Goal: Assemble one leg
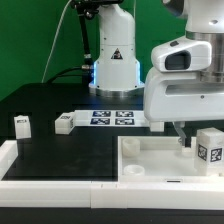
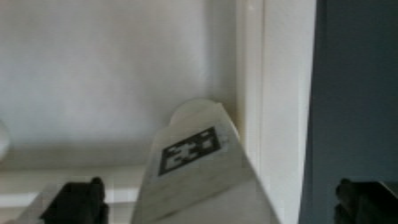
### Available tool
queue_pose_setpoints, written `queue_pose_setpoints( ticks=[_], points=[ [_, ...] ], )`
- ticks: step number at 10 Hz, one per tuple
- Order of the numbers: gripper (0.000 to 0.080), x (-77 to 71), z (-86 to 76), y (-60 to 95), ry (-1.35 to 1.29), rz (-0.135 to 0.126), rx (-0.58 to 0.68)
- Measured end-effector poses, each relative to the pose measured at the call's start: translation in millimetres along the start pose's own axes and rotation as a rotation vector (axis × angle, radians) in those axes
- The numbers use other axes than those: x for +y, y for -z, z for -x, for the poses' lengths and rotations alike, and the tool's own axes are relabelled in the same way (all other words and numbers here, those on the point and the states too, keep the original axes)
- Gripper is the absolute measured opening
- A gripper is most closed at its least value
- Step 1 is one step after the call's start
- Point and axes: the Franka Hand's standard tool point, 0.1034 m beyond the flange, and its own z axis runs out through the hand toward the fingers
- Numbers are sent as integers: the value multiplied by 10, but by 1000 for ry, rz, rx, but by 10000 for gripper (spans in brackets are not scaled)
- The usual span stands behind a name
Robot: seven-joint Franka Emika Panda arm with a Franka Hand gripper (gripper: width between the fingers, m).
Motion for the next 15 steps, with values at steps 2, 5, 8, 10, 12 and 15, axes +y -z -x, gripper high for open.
queue_pose_setpoints(
  ticks=[2,5,8,10,12,15],
  points=[
    [649,25,-1,1,189,19,-2],
    [555,43,-1,1,244,21,-3],
    [288,44,-1,1,227,21,-3],
    [288,44,-2,1,92,17,-1],
    [288,30,-6,-2,-196,-7,5],
    [290,105,-3,4,-571,-3,2]
  ],
)
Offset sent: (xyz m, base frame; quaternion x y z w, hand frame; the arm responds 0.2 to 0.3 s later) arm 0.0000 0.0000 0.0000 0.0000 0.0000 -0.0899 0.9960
